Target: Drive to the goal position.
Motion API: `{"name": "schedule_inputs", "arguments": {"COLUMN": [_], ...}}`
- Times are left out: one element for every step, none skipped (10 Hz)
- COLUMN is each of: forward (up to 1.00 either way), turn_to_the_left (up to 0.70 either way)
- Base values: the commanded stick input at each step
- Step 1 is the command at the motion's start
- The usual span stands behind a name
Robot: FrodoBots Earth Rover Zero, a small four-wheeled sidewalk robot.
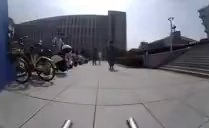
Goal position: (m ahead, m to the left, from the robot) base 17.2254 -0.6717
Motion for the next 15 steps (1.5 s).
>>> {"name": "schedule_inputs", "arguments": {"forward": [0.7, 0.7, 0.7, 0.7, 0.7, 0.7, 0.7, 0.7, 0.7, 0.7, 0.7, 0.7, 0.7, 0.7, 0.7], "turn_to_the_left": [0.01, 0.01, 0.01, 0.01, -0.02, -0.08, -0.14, -0.2, -0.25, -0.31, -0.28, -0.15, -0.03, 0.01, 0.01]}}
